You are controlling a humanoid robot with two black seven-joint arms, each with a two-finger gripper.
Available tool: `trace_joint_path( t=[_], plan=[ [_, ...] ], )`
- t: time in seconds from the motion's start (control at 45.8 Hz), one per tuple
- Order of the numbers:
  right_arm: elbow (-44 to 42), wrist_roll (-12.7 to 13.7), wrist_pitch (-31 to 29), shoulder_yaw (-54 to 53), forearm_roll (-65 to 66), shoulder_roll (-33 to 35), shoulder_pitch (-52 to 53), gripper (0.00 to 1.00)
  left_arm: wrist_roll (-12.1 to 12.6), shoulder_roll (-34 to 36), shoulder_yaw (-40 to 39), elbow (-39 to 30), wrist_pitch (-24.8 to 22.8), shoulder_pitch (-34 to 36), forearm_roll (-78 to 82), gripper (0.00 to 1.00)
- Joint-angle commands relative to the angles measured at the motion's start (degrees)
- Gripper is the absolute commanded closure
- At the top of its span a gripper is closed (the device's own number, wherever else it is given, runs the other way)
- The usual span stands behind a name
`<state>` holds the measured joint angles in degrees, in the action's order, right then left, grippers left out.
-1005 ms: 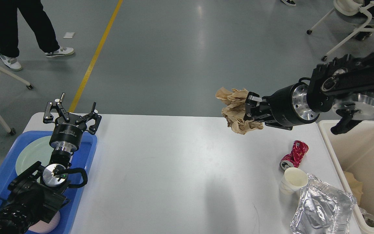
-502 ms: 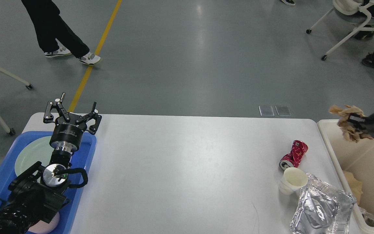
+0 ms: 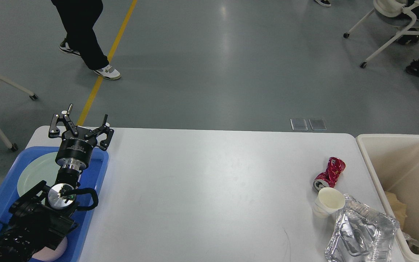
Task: Tidy desktop
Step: 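Move the right gripper to the red soda can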
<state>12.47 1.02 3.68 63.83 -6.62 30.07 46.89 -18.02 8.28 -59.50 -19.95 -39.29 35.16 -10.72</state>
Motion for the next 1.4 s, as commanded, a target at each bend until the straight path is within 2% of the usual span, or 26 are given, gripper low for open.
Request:
trace_joint_path(
  t=[0.0,0.022,0.437,0.568,0.743,0.83,0.939,1.092,1.136,1.245,1.376],
  plan=[
    [-1.0,-0.2,-0.5,0.1,0.0,-0.7,-1.0,0.06,0.0,0.0,0.0,0.0,0.0,0.0,0.0,0.03],
    [-1.1,-0.1,-0.5,0.1,0.0,-0.9,-1.0,0.0,0.0,0.0,0.0,0.0,0.0,0.0,0.0,0.03],
    [-0.2,-0.1,-0.7,-0.2,0.1,-2.1,0.0,0.0,0.0,0.1,0.0,0.0,0.0,0.0,0.0,0.03],
    [3.1,-0.4,-0.8,-0.5,0.1,-2.8,6.8,0.0,0.0,0.1,0.0,0.0,0.0,0.0,0.0,0.03],
    [21.3,-0.7,-1.2,-0.5,1.3,-2.1,25.6,0.0,0.0,0.1,0.0,0.0,0.0,0.0,0.0,0.03],
    [30.6,-0.7,-4.7,-0.6,1.6,-2.2,34.3,0.0,0.0,0.0,0.0,0.0,0.0,0.0,0.0,0.03],
    [46.1,-0.8,-9.2,-0.7,1.8,-2.6,45.6,0.0,0.0,0.0,0.0,0.0,0.0,0.0,0.0,0.03],
    [66.2,-0.9,-10.5,-0.7,1.6,-5.5,59.8,0.0,0.0,0.1,0.0,0.0,0.0,0.0,0.0,0.03],
    [70.6,-1.9,-10.5,-0.7,1.6,-6.6,63.2,0.0,0.0,0.0,0.0,0.0,0.0,0.0,0.0,0.03],
    [75.9,-4.6,-10.5,-0.7,1.4,-9.9,68.2,0.0,0.0,0.0,0.0,0.0,0.0,0.0,0.0,0.03],
    [76.6,-5.1,-10.4,-0.9,1.3,-13.6,69.6,0.0,0.0,0.0,0.0,0.0,0.0,0.0,0.0,0.03]
  ],
)
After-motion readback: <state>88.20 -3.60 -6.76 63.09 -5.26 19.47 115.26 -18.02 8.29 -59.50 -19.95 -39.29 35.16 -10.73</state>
